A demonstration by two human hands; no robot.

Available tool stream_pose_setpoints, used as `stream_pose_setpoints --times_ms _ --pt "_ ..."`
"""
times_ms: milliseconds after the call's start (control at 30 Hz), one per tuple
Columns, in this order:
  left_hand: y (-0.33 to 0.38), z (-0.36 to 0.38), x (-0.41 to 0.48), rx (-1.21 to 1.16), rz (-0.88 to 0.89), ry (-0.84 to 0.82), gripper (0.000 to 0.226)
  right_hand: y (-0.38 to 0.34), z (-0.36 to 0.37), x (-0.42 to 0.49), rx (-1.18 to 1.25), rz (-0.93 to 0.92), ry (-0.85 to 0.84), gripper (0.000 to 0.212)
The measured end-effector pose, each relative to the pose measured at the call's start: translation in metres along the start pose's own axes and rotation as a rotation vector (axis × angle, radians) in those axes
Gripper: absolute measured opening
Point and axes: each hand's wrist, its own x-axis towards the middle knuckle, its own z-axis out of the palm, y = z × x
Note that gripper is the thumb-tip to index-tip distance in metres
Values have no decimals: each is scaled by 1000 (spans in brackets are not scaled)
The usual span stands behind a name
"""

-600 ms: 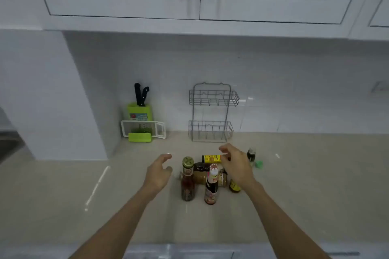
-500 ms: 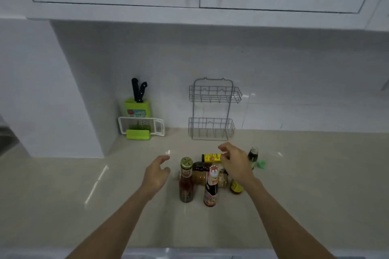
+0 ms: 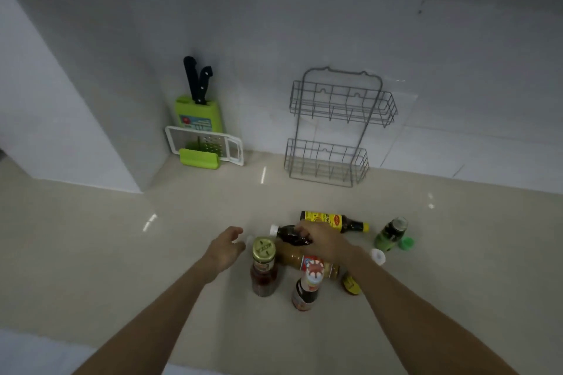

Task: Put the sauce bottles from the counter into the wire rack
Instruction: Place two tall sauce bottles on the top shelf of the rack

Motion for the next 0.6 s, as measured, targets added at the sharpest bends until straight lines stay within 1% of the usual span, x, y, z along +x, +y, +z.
stream_pose_setpoints --times_ms 67,133,200,300,367,400,433,533,600 --pt "-2 3 11 2 -34 -38 46 2 8 12 -127 -24 -59 43" --pt "-4 5 20 1 -50 -72 47 3 13 21 -299 -87 -94 50" --pt "-8 8 24 4 -63 -100 45 3 18 26 -450 -146 -128 62" --pt "-10 11 28 -18 -93 -139 47 -2 22 36 -616 -159 -192 78" --pt "-10 11 33 -53 -109 -139 53 -7 24 43 -699 -164 -215 79" --pt "-10 11 36 -60 -112 -139 53 -9 25 45 -718 -163 -214 78" --pt "-9 11 38 -65 -117 -140 52 -11 26 46 -723 -159 -208 76" --pt "-8 9 41 -98 -132 -152 68 -12 29 47 -704 -126 -184 68" --pt "-12 6 47 -113 -131 -146 67 -12 31 47 -689 -105 -176 65"
